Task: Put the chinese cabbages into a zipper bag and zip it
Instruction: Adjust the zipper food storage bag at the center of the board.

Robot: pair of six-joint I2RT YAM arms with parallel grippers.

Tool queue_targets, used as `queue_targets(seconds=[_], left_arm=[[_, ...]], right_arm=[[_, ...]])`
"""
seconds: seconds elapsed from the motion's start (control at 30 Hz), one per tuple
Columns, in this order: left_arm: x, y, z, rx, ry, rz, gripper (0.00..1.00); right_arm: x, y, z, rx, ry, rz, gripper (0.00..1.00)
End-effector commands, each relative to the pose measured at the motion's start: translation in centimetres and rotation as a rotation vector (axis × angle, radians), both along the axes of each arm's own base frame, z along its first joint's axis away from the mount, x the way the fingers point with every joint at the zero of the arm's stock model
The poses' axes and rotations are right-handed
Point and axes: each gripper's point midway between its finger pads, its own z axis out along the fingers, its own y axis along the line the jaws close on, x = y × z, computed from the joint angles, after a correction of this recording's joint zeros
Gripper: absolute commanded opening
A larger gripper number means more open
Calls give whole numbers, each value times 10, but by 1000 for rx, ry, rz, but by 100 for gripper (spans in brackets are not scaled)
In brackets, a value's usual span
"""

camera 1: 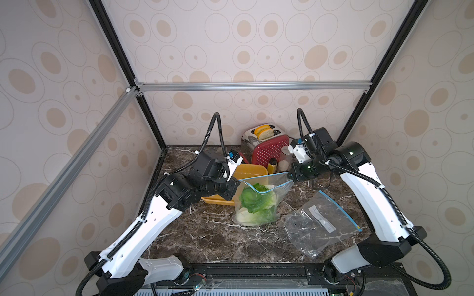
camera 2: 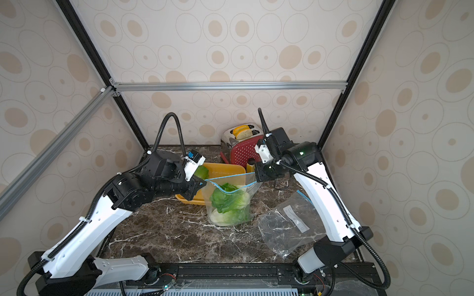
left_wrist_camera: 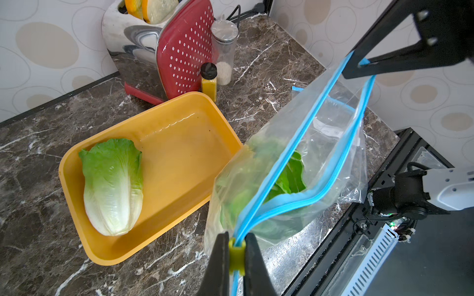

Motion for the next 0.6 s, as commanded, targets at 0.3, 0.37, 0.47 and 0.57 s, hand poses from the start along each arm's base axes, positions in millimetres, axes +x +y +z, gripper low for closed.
queue_targets(seconds=[0.3, 0.37, 0.47, 0.57], left_arm=[[0, 20, -4, -44, -10, 44, 25], [0, 22, -6, -28, -32, 29, 38], [0, 39, -12, 13, -77, 69, 43], [-3, 46, -15, -16, -111, 66, 50]], right_arm=[[4, -18, -2, 24, -4, -44, 0], [4, -16, -2, 25, 7, -29, 0], [3, -18, -7, 8, 18, -24, 0], [2, -19, -5, 2, -4, -6, 0]])
